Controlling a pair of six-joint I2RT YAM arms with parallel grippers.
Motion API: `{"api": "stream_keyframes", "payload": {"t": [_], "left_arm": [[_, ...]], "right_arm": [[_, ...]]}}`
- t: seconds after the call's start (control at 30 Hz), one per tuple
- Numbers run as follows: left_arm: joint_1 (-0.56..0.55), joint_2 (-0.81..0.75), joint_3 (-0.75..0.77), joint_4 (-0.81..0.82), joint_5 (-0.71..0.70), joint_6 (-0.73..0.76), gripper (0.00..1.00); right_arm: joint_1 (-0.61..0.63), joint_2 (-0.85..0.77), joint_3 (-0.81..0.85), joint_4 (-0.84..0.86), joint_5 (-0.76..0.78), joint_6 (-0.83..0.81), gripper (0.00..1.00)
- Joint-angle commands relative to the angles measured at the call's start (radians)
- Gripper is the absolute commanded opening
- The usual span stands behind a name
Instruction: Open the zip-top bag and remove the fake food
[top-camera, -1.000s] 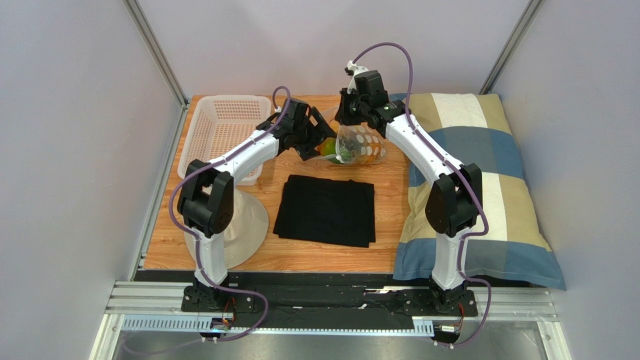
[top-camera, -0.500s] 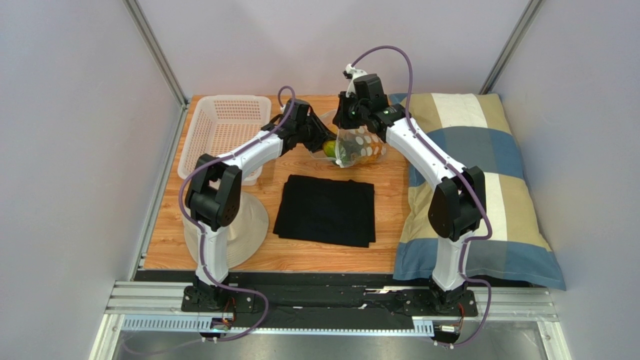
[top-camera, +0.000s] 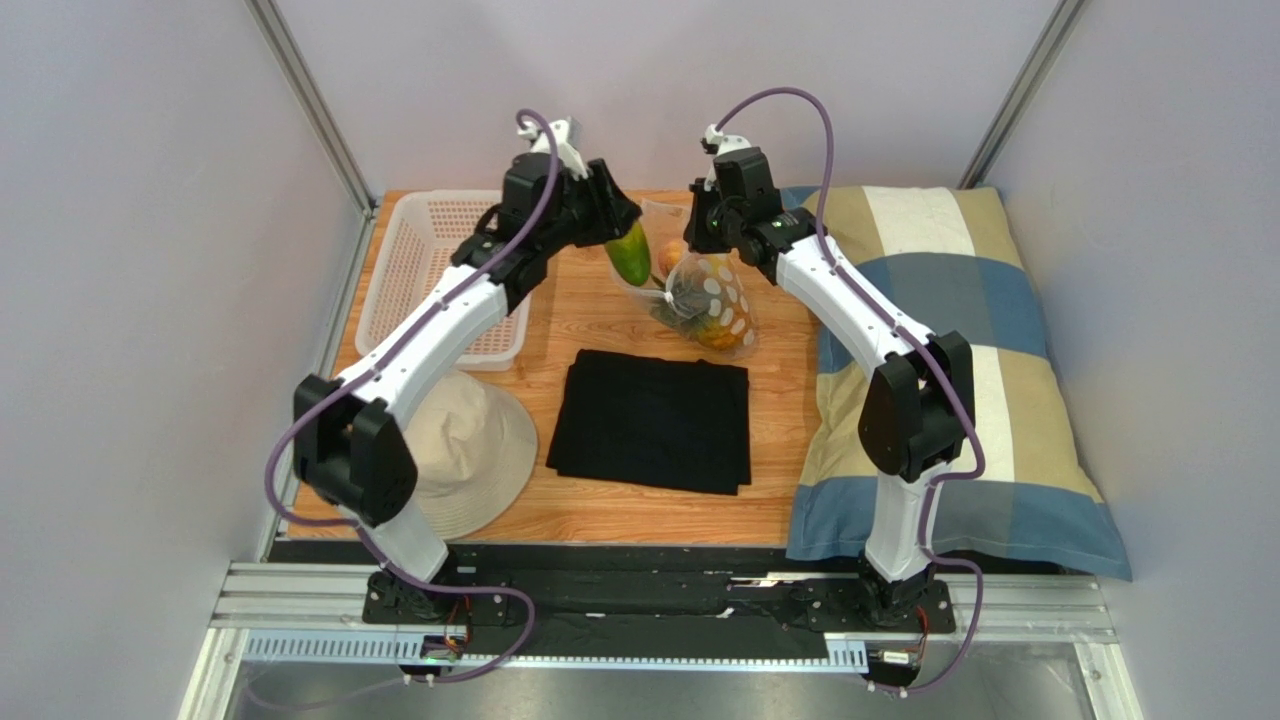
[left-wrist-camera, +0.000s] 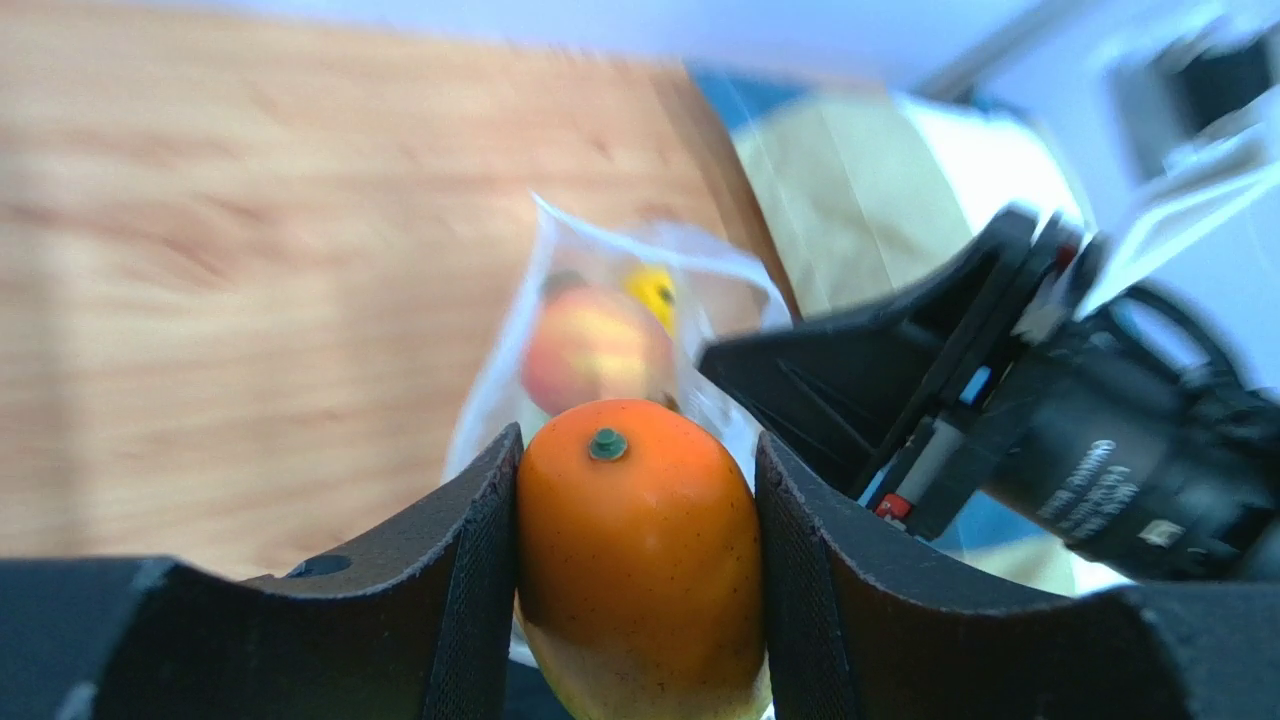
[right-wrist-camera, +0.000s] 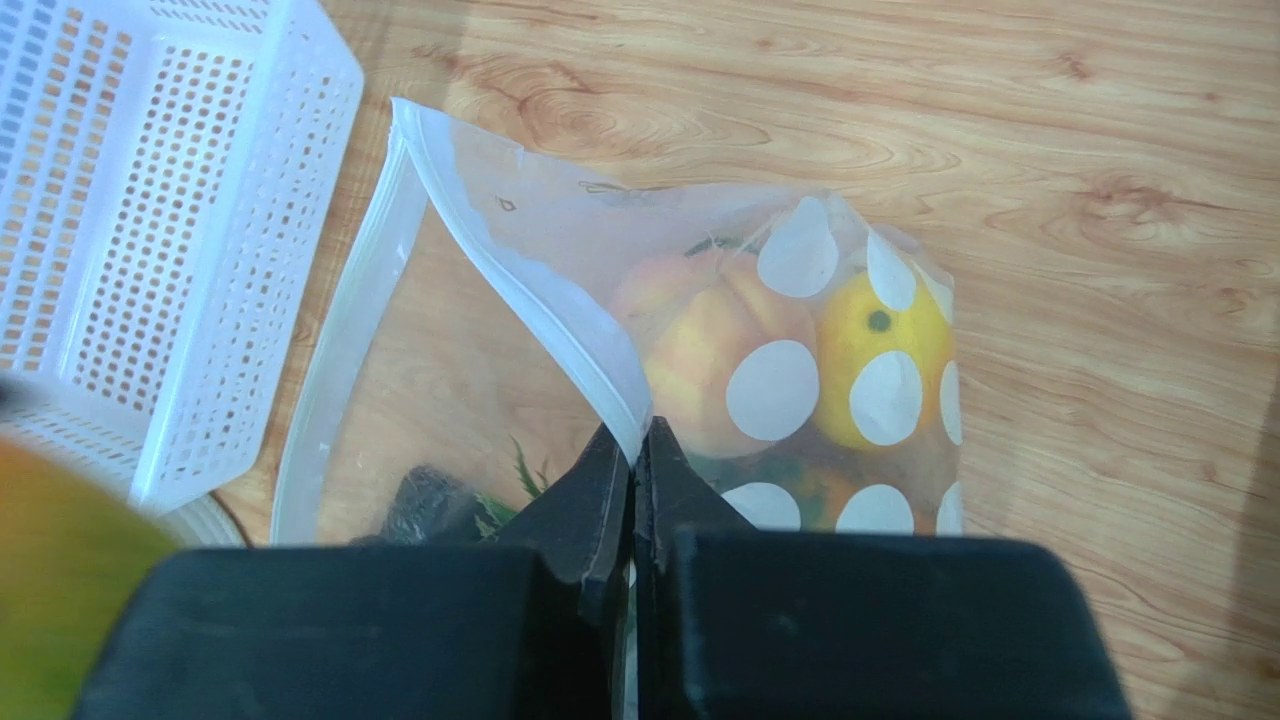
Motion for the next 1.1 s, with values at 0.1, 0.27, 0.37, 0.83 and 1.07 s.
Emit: {"api": "stream_keyframes", "payload": {"t": [0.1,0.27,0.37,0.83,1.07], "left_arm": [[0.105,-0.111,-0.033,-0.118,-0.462,0.142,0.0],[0.214,-0.011,0.042,-0.379,-0.744,-0.044,0.0],[0.276,0.055,0.046,-0.456,-0.763,-0.11,0.0],[0.334,0.161,0.039,-0.488,-0.588,-0.174,0.87],[0.32,0.07,0.0,-0.382,-0.397,-0.11,0.88]], "right_arm": [[-0.006,-0.015,0.015,0.049,0.044,-0.022,0.0],[-0.007,-0.02,0.003,0.053,0.03,-0.027,0.0],[-0.007,-0.03,-0.009,0.066,0.014,-0.03,0.0],[-0.007,-0.043,-0.022,0.084,-0.046,-0.024,0.0],[-0.004,-0.049,-0.025,0.082,-0.058,-0.024,0.0]]}}
